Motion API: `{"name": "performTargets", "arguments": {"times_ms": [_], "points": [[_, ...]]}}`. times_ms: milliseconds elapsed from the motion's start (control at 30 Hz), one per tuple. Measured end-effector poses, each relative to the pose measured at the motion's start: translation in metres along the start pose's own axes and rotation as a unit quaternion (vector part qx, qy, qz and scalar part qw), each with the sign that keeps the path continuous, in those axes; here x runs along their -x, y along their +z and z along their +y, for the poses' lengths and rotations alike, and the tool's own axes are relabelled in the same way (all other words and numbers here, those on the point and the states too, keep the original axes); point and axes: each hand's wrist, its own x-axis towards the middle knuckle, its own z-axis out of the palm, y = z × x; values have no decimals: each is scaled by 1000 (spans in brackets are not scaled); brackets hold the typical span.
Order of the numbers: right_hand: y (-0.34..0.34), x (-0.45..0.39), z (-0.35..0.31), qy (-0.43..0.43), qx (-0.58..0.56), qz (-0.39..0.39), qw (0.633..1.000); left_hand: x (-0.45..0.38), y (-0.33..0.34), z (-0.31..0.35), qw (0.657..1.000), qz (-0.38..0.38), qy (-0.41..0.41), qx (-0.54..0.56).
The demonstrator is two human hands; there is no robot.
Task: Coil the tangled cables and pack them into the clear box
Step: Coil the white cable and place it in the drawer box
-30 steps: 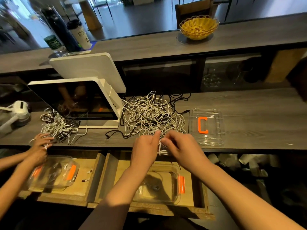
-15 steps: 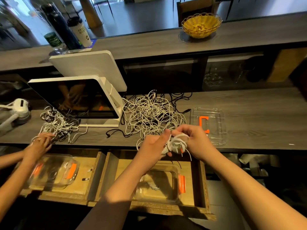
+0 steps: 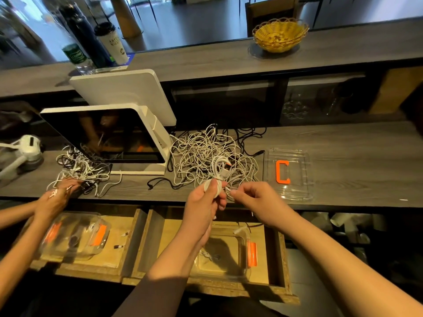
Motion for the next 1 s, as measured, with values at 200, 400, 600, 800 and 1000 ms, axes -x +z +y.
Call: {"name": "performTargets", "arguments": {"times_ms": [200, 400, 600, 800, 1000], "points": [[9, 1, 1, -4, 86, -56, 995, -5, -9, -19, 988, 114, 21, -104], [9, 4, -12, -14, 45, -53, 997, -4, -13, -26, 969, 129, 58, -202], [4, 6, -27, -43, 96, -71, 992, -5, -14, -20, 945, 97, 101, -296], [-14, 0, -28, -110, 213, -22, 971, -3, -9, -6, 902, -31, 81, -424], [-35, -3, -15, -76, 216, -4, 974, -1, -8, 7, 885, -164, 36, -434]]}}
